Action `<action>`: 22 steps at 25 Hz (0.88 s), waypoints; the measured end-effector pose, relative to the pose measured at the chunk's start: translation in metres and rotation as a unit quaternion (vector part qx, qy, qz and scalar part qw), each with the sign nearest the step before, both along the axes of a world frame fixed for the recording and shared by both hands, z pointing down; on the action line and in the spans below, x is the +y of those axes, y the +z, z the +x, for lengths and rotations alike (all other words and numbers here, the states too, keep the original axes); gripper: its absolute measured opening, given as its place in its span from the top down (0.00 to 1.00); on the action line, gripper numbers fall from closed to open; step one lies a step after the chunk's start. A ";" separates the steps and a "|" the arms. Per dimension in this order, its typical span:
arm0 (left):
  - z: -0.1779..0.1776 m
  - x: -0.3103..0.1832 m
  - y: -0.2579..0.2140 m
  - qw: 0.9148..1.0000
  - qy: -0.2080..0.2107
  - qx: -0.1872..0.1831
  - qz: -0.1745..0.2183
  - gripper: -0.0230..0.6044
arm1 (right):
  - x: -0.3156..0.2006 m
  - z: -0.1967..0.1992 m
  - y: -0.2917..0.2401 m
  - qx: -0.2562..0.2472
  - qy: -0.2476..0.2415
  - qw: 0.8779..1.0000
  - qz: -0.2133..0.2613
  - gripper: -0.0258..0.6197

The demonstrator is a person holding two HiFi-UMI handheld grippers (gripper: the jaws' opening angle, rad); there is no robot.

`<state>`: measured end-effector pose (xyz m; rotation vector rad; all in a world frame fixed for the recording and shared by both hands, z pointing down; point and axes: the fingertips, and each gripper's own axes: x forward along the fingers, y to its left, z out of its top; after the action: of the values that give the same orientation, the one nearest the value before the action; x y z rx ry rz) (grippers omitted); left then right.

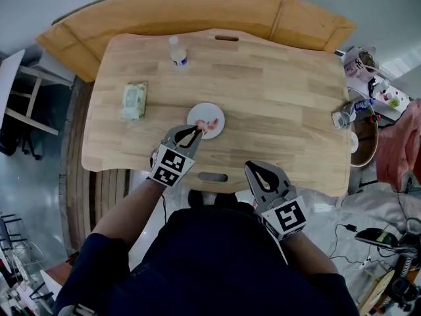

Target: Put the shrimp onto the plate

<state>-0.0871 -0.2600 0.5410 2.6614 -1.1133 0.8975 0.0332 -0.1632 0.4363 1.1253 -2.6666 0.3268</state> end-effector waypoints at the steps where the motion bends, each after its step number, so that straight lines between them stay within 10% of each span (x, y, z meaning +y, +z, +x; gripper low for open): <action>1: 0.000 -0.006 0.008 1.000 0.000 -0.005 -0.004 0.88 | -0.002 0.003 0.002 0.000 0.005 1.000 -0.005 0.95; 22: 0.004 -0.088 0.140 0.988 0.033 -0.124 -0.087 0.88 | -0.013 0.031 0.046 0.018 0.003 0.997 -0.072 0.94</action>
<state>-0.0831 -0.3483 0.6812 2.5069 -0.9451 1.3045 0.0639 -0.1760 0.4821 1.0836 -2.5630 0.4870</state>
